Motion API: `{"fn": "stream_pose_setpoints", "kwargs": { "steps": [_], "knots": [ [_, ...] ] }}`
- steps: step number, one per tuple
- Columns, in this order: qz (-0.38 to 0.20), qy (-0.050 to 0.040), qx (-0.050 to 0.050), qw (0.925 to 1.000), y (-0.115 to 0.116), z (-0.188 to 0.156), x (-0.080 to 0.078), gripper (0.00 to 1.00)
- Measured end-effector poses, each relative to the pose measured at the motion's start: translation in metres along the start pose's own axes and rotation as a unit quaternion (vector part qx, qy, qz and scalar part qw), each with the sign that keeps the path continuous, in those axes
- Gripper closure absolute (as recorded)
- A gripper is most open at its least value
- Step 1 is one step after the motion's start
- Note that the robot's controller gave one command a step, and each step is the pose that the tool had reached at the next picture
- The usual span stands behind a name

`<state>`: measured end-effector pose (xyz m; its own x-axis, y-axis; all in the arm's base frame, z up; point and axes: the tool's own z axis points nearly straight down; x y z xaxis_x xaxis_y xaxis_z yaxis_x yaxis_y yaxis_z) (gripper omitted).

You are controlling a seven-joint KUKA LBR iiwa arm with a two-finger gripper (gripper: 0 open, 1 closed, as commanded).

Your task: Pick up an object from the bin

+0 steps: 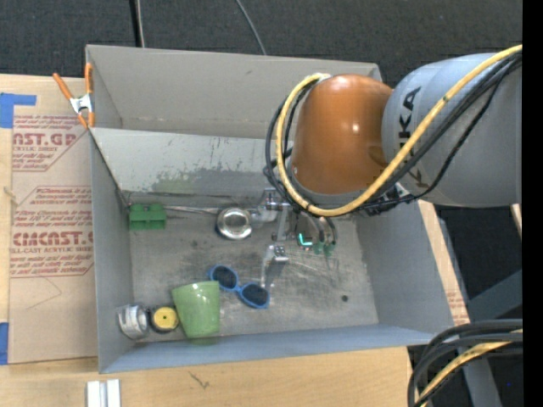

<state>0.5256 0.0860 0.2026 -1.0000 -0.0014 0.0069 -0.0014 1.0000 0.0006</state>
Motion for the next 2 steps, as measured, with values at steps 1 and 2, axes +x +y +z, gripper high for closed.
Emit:
{"fn": "stream_pose_setpoints", "kwargs": {
  "steps": [1,2],
  "knots": [
    [0.025,-0.0092,-0.001,0.9996,-0.004,0.132,0.020,0.00],
    [0.034,-0.0045,-0.001,0.9994,0.013,0.102,0.028,0.00]
  ]
}}
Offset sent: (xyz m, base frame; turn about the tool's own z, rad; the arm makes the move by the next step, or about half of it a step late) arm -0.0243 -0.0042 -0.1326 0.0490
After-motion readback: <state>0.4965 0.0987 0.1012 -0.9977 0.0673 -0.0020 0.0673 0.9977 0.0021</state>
